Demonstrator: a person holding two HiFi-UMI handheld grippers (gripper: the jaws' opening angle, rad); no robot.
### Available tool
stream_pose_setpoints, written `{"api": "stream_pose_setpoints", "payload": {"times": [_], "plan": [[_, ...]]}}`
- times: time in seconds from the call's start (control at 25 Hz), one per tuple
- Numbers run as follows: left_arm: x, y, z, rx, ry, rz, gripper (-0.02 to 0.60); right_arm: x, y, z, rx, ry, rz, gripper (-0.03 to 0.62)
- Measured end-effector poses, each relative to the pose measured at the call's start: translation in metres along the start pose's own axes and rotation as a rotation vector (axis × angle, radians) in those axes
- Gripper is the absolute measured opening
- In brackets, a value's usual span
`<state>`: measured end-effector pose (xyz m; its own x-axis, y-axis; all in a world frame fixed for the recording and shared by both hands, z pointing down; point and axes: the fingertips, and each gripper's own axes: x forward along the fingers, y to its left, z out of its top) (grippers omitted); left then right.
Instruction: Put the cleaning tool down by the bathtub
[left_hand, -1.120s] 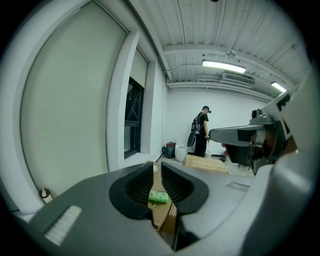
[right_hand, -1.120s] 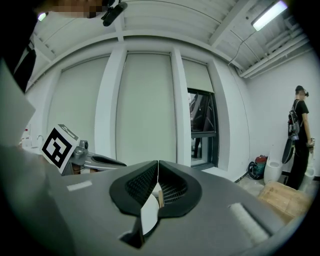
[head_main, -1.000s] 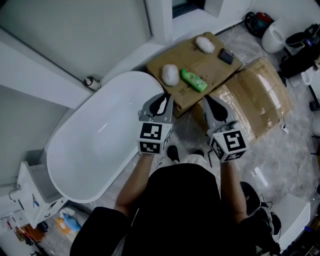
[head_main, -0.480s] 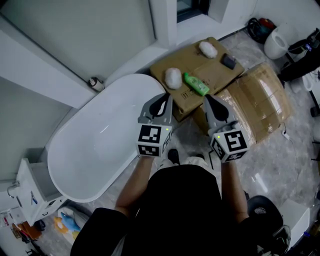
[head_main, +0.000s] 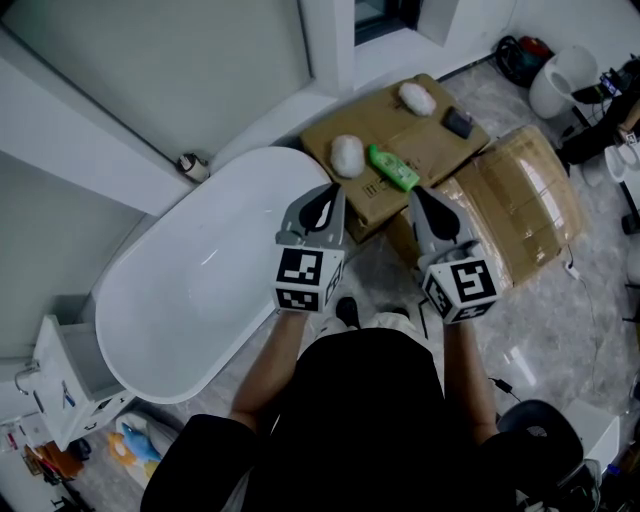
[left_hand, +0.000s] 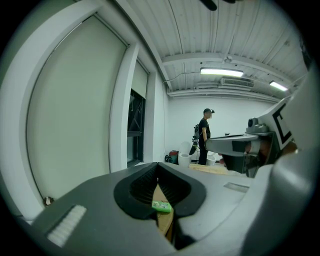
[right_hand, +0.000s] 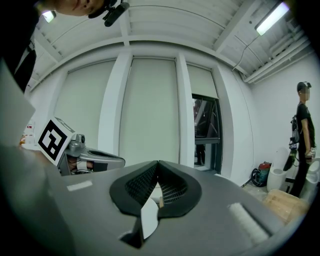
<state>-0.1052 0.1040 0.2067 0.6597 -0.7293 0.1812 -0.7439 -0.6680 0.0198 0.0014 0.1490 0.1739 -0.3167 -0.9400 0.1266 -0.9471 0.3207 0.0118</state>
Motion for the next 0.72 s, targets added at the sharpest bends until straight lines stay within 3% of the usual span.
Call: {"api": "stream_pose_setpoints", "payload": {"times": [0.72], "plan": [[0.0059,0.0014,0.0028,-0.003,-0.004,-0.002,0.000,0.0021,-0.0078,-0.0034,0.007,0.010,-0.014,0.008]]}}
